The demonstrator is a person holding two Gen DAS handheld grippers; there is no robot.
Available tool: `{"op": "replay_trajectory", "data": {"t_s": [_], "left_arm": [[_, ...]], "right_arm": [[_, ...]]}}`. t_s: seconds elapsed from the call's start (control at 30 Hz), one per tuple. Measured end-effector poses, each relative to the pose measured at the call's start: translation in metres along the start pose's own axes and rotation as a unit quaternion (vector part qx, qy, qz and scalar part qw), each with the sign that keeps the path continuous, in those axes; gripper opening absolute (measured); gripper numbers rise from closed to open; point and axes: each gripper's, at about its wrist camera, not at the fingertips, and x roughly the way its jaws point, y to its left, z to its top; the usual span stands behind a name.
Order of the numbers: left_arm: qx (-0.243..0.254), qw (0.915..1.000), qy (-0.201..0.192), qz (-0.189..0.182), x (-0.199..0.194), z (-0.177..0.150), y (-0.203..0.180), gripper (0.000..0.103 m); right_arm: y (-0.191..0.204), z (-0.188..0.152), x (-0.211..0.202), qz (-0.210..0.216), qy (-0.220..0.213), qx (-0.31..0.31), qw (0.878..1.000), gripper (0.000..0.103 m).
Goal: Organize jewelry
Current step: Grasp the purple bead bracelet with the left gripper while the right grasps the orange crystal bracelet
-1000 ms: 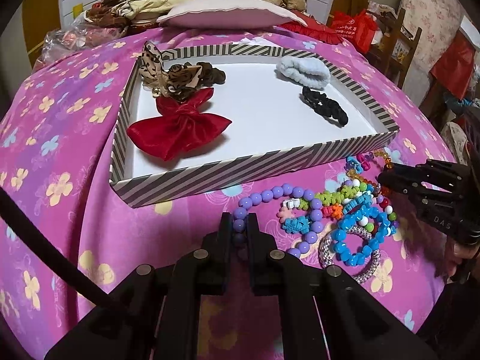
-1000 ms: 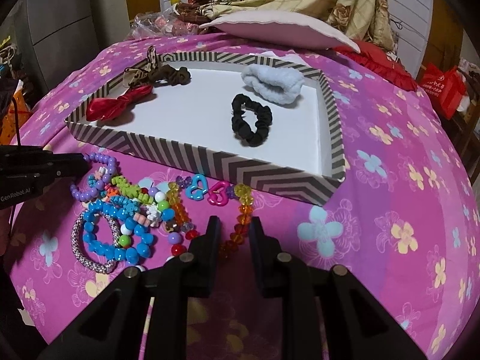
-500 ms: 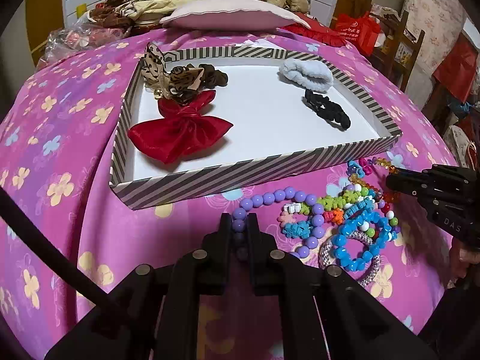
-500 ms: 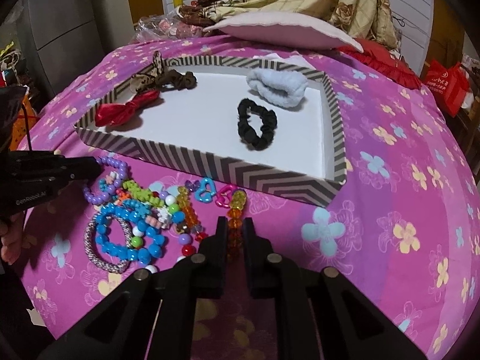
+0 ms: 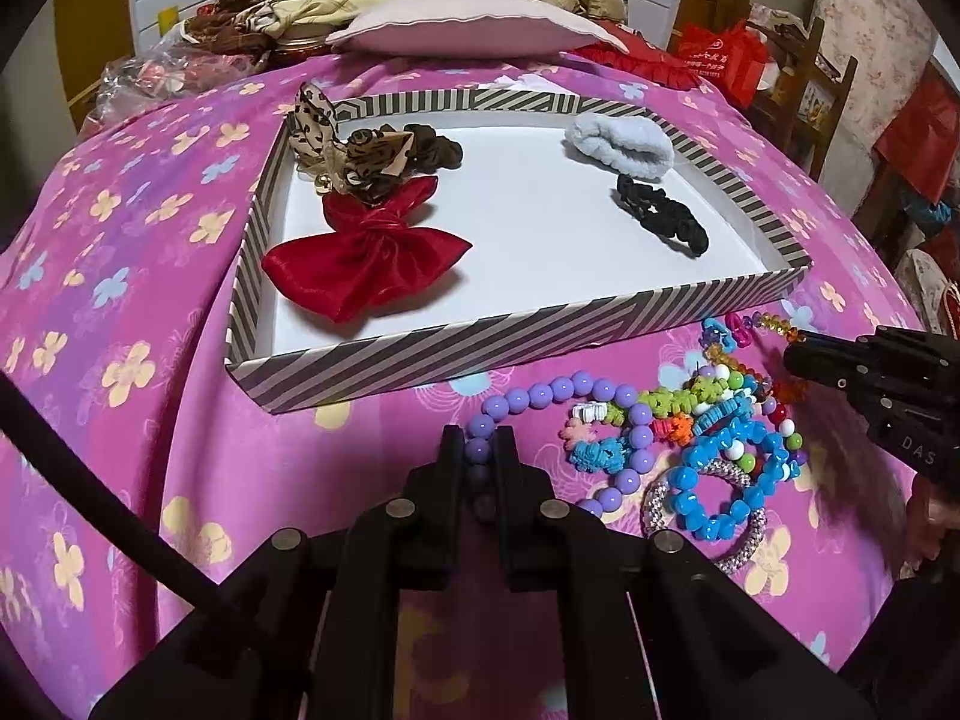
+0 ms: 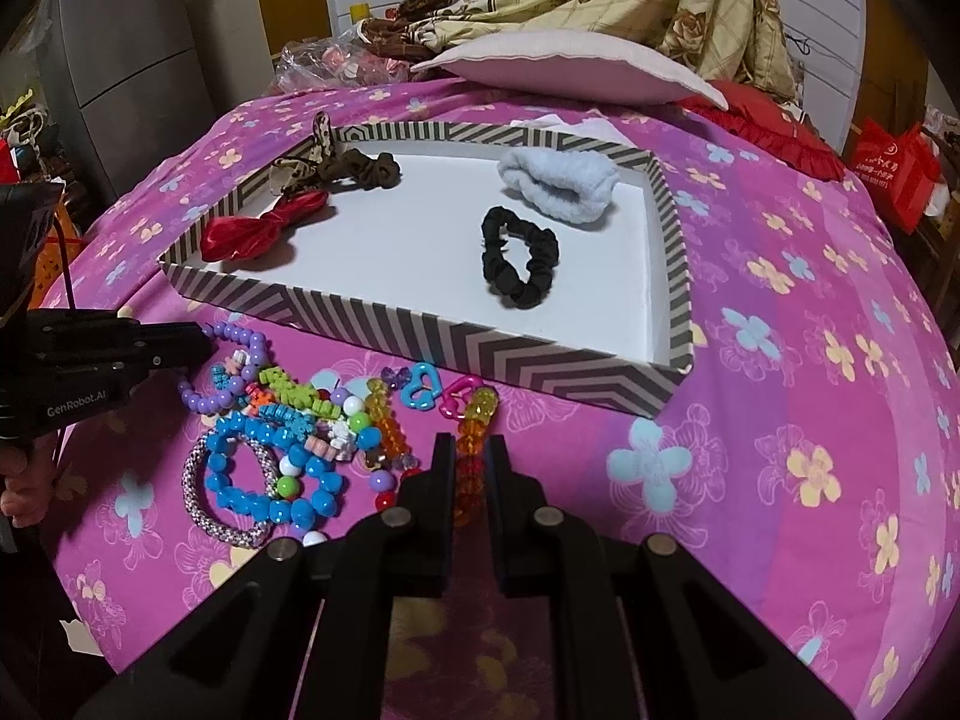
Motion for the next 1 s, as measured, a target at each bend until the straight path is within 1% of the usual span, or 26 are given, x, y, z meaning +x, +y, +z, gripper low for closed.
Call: {"op": "replay_trajectory", "data": {"t_s": [0.2,0.33,0.7,1.0], "left_arm": [[0.003,1.0,0.001,0.003,0.0,0.0,-0.001,0.0],[0.003,1.0,0.0,0.003,0.0,0.0,-0.001,0.0],[0.002,1.0,0.001,0.007,0.0,0.0,0.0,0.0],[0.0,0.9999,-0.008,0.008,-0.014,0.004,-0.004,0.0]], "right_arm": [[0.001,0.002,-0.004,0.004,-0.011,0.002,1.0,0.01],[0.003,0.004,-0.011,-0.002,-0.033,0.002,0.999,0.01],[0.008,0.008,-0.027,0.014,-0.061,-0.005,0.998,0.01],[0.01,0.009,-0.044,0.013,-0.079,-0.003,0.997,0.01]]}}
